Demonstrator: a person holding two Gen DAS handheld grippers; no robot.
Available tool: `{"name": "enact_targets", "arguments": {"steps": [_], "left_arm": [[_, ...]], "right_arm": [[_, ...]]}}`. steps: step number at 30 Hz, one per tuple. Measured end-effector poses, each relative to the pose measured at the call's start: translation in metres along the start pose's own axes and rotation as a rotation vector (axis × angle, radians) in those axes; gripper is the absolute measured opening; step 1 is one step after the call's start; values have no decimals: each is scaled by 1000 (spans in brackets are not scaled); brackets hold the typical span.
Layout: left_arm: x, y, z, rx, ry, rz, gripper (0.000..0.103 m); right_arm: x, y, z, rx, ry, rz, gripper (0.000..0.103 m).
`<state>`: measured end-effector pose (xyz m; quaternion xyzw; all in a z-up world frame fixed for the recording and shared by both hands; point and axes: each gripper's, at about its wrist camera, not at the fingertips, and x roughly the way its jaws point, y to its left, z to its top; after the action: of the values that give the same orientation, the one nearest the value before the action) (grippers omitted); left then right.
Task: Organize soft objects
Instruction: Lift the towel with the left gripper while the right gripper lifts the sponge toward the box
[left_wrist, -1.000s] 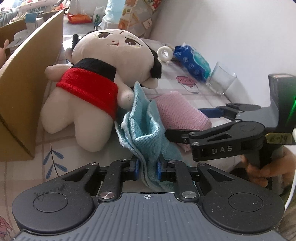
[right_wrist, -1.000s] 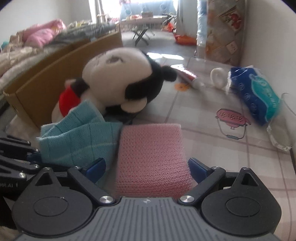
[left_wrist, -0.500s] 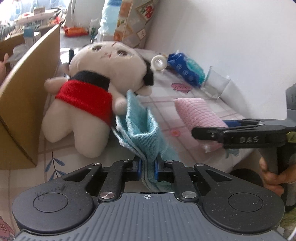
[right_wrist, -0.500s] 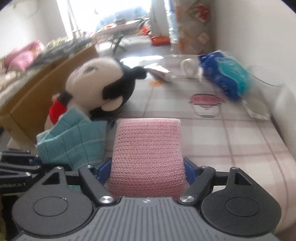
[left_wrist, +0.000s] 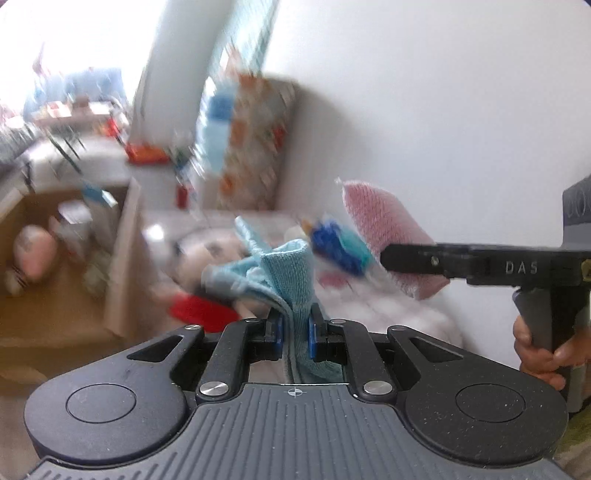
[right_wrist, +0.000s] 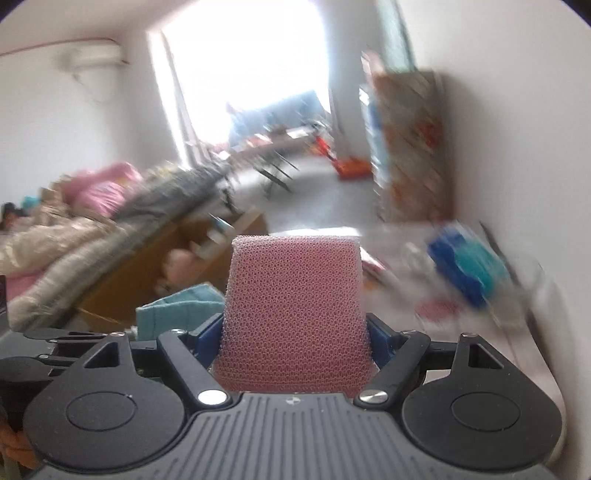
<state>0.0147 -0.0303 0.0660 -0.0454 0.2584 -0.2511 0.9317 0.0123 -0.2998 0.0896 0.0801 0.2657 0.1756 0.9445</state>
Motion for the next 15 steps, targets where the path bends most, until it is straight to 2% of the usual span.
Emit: {"name": "enact_targets", "arguments": {"steps": [3,8,11,15], "left_arm": [[-28,16,20,3,-72,65,11],[-56,58,44,-19,-129,209,11],[-56,90,53,-39,-111,292,11],[-35,135,57,-79,-30,365,11]], "right_arm": [[4,26,20,-41,-44,68,81],[31,70,55,-79,-68,223,81],[61,96,74,-98,-50,297,81],[118,128,94,-91,51,379,81]]}}
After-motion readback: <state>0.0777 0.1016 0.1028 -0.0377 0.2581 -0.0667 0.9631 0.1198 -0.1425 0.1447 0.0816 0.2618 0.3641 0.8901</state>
